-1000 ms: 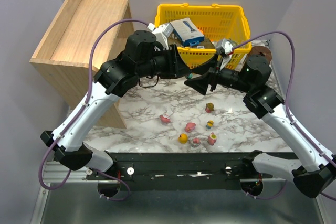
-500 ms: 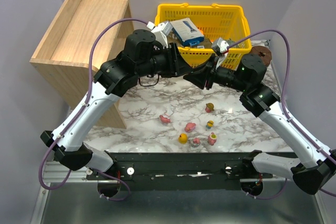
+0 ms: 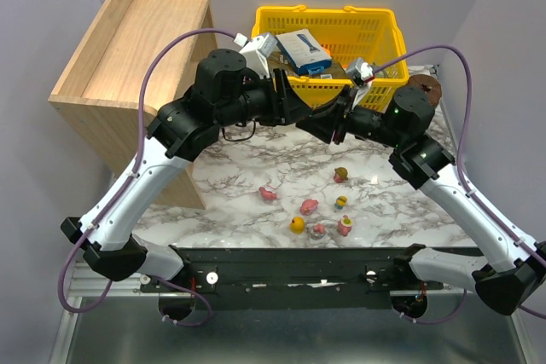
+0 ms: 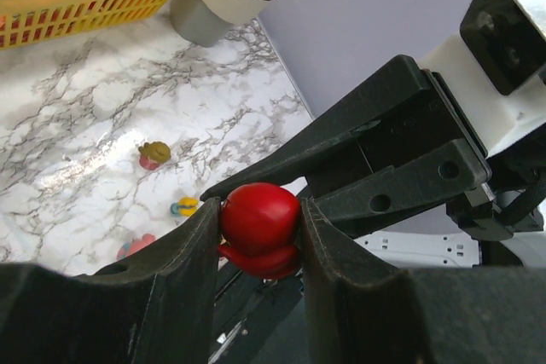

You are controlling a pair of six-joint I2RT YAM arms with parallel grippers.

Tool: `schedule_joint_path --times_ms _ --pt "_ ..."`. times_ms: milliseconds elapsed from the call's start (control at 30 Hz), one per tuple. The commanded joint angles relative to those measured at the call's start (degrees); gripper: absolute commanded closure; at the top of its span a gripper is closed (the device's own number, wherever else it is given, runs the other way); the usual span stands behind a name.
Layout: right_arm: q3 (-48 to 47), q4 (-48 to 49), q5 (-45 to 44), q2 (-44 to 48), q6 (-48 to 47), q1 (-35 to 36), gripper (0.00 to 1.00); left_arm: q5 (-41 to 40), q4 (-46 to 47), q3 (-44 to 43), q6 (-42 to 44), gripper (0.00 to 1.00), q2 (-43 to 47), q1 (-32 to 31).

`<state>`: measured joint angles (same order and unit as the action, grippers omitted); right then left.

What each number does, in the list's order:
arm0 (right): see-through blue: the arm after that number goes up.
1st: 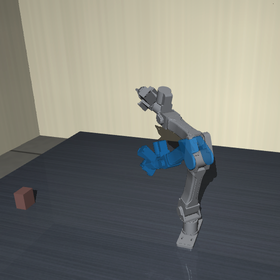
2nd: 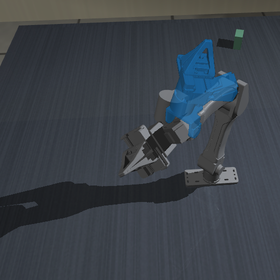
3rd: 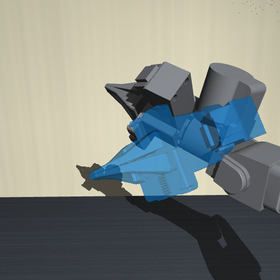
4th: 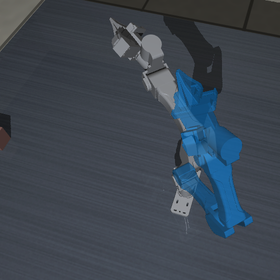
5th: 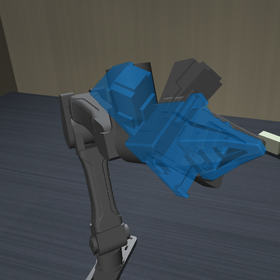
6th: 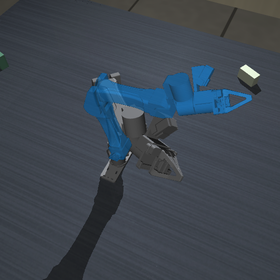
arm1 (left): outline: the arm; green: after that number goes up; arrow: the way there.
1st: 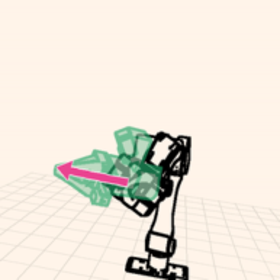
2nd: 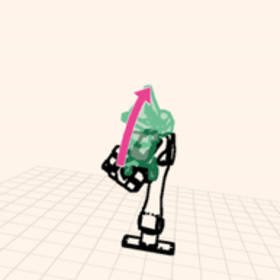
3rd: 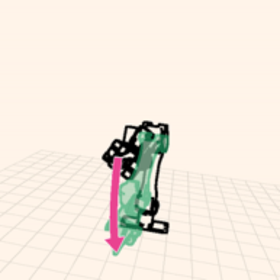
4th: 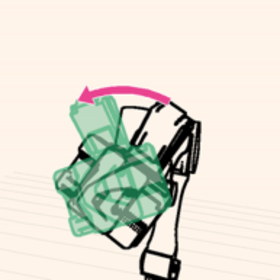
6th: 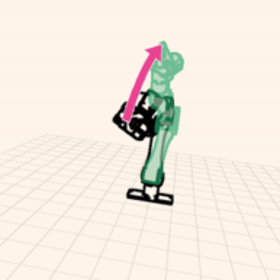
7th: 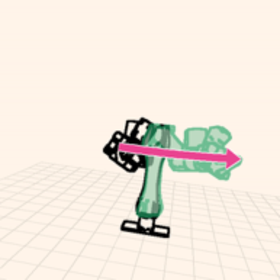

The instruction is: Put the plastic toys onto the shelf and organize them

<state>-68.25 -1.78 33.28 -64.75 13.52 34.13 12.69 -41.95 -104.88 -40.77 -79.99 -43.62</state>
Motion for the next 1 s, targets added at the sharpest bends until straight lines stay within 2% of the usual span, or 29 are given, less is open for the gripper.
schedule_joint_path --times_ms 0,33,67,100,133,300,433,533,667,800,967 --pt "-2.77 3.63 4.25 -0.29 6.59 0.50 0.99 1.90 2.49 0.73 3.41 0.36 1.76 -0.33" --pt "-2.94 3.54 5.21 -0.46 7.39 0.50 0.99 2.16 4.06 1.17 4.03 0.29 2.02 -0.33" --pt "-3.20 3.37 5.83 -0.46 8.10 0.50 0.99 2.51 5.12 1.60 4.56 0.12 2.81 -0.24" --pt "-3.38 3.19 6.36 -0.46 9.32 0.50 0.99 3.91 6.43 2.04 5.00 0.03 3.25 -0.24" --pt "-3.47 3.10 8.01 -0.46 9.77 0.50 0.99 4.97 9.58 3.27 6.66 0.01 3.69 -0.24" --pt "-3.82 2.49 10.93 0.94 13.89 0.50 0.99 7.26 17.95 7.93 10.53 0.01 8.79 -0.24" --pt "-4.96 2.48 14.61 0.68 19.43 0.59 0.99 11.47 30.22 14.77 12.65 0.01 14.06 -0.33" --pt "-6.28 2.48 17.86 -0.20 23.30 0.50 0.99 13.76 34.47 16.46 13.44 0.01 16.26 -0.24" --pt "-8.12 2.92 20.68 -0.64 26.12 0.50 0.99 19.99 31.06 13.74 16.42 0.01 14.60 -0.24" --pt "-9.71 2.92 22.88 -1.43 28.31 0.50 0.99 23.42 28.51 11.98 19.24 0.01 13.72 -0.24" --pt "-10.50 2.84 24.20 -2.04 28.58 0.50 0.99 25.02 20.87 7.68 23.72 0.03 11.26 -0.33"
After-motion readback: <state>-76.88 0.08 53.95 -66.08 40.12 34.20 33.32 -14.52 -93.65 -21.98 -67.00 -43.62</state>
